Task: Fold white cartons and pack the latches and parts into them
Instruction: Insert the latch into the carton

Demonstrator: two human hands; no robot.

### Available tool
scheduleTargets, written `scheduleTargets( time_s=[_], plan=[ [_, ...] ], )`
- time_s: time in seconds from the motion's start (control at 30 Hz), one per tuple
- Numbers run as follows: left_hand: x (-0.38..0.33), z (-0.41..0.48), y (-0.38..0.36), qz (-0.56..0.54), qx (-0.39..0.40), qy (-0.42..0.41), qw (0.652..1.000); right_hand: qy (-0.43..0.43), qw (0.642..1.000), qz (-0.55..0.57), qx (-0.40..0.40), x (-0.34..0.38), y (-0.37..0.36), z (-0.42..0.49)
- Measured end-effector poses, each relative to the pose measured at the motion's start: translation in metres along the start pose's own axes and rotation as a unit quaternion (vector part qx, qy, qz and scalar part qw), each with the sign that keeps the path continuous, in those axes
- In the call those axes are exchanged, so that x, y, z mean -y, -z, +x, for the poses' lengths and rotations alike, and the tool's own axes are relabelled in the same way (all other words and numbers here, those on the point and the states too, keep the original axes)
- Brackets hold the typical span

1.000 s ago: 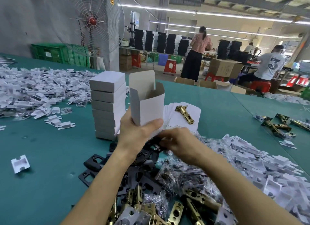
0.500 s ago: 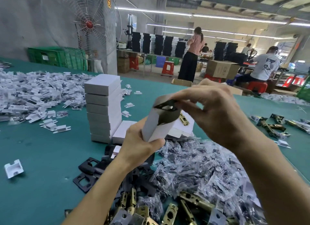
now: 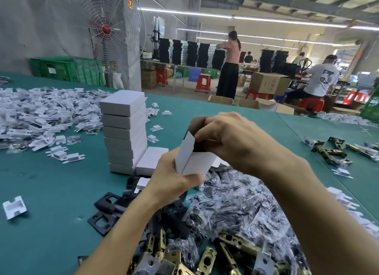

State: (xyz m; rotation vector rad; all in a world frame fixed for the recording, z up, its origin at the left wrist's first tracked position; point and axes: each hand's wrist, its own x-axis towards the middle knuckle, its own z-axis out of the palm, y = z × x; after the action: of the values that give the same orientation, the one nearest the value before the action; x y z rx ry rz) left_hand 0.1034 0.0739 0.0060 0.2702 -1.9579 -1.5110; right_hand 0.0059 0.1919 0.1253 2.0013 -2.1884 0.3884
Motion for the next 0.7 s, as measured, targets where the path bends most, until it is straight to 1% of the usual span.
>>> scheduleTargets(
  time_s=[0.13,0.2,0.23,0.27,0.33,0.37,0.4,0.43,0.47,0.5,0.53,0.57,0.6,0.63,0.7],
  plan=[
    [0.001,0.000,-0.001,0.004,0.004,0.004,1.000,-0.032,0.998,-0.055,0.017,0.000,0.001,0.005],
    [0.001,0.000,0.000,0.005,0.000,0.010,1.000,-0.053,0.998,-0.043,-0.004,-0.001,-0.001,0.003],
    [0.001,0.000,0.000,-0.001,-0.008,0.015,1.000,-0.060,0.997,-0.018,-0.035,-0.004,-0.003,0.001],
    [0.002,0.000,0.001,-0.010,-0.018,0.018,1.000,-0.066,0.994,0.018,-0.084,-0.007,-0.006,-0.003],
    [0.002,0.002,0.003,-0.026,-0.041,0.030,0.998,-0.089,0.974,0.077,-0.194,-0.020,-0.012,-0.014],
    [0.002,0.003,0.004,-0.033,-0.054,0.043,0.997,-0.107,0.966,0.084,-0.219,-0.028,-0.016,-0.020],
    [0.003,0.003,0.004,-0.041,-0.067,0.060,0.995,-0.129,0.966,0.080,-0.207,-0.036,-0.021,-0.026],
    [0.004,0.004,0.004,-0.051,-0.080,0.079,0.992,-0.154,0.974,0.072,-0.151,-0.044,-0.027,-0.031],
    [0.005,0.005,0.004,-0.060,-0.093,0.099,0.989,-0.174,0.981,0.065,-0.063,-0.050,-0.034,-0.037],
    [0.006,0.006,0.004,-0.066,-0.105,0.115,0.986,-0.183,0.980,0.066,0.036,-0.052,-0.042,-0.042],
    [0.006,0.006,0.004,-0.070,-0.116,0.128,0.982,-0.186,0.972,0.071,0.122,-0.052,-0.051,-0.046],
    [0.006,0.007,0.004,-0.074,-0.123,0.137,0.980,-0.187,0.963,0.070,0.183,-0.051,-0.061,-0.049],
    [0.006,0.006,0.004,-0.078,-0.127,0.140,0.979,-0.186,0.957,0.057,0.215,-0.050,-0.070,-0.052],
    [0.005,0.006,0.005,-0.085,-0.126,0.142,0.978,-0.183,0.957,0.037,0.222,-0.049,-0.078,-0.053],
    [0.003,0.005,0.005,-0.103,-0.116,0.139,0.978,-0.178,0.965,0.014,0.193,-0.049,-0.088,-0.054]
  ],
)
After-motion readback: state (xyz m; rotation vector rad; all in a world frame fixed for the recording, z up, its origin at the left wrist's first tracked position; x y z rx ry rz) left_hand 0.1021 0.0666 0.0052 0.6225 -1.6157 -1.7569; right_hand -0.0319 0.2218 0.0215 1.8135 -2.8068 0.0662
